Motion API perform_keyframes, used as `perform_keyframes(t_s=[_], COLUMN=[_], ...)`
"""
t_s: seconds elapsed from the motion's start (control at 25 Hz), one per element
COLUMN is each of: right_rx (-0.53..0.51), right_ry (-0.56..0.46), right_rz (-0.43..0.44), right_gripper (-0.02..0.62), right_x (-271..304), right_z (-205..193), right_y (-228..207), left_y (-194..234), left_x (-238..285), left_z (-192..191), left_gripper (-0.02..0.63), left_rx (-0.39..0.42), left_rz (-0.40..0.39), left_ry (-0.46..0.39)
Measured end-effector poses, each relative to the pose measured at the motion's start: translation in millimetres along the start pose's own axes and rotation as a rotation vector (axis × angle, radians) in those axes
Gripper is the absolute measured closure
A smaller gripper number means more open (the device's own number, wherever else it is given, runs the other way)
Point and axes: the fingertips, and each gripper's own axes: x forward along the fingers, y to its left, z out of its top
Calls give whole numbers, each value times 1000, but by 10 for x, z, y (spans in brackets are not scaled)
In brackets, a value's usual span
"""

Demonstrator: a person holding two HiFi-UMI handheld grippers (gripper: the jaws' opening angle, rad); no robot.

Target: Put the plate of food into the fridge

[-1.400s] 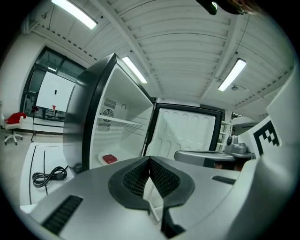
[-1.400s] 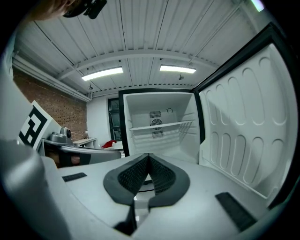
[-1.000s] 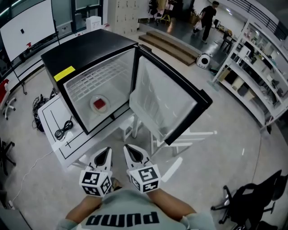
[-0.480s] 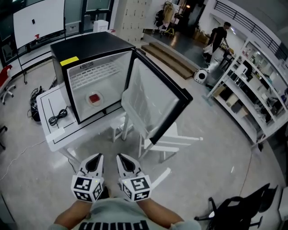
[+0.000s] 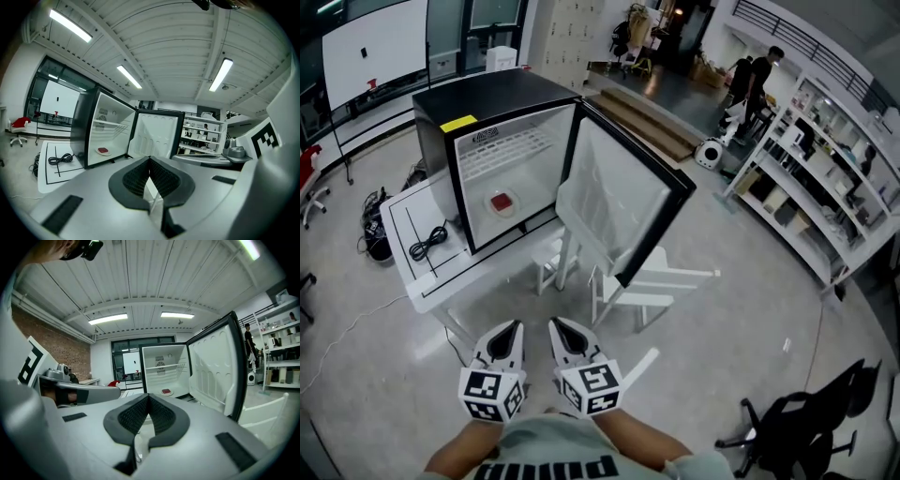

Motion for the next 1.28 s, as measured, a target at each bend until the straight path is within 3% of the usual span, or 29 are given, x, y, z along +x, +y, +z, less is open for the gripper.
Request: perform_keyframes(t_s=[0.28,0.48,0.88,1.28], right_rx=[29,25,43,70], right_ry=[-10,-23,38,58], right_rz=[-36,-63,-148,-134], right_gripper=[591,591,591,591], right_x=[30,-28,-270,-299], right_z=[13,-60,-310,-406], right_y=[574,854,1017,1029], left_y=[354,494,505,403], left_x=[-434,-662,-911,-847], left_z=[169,97,-197,-269], left_gripper=[601,601,601,601], left_rx=[71,69,62,90], left_rz=[-20,-54,-111,-123], left_ry=[4,17,67,88])
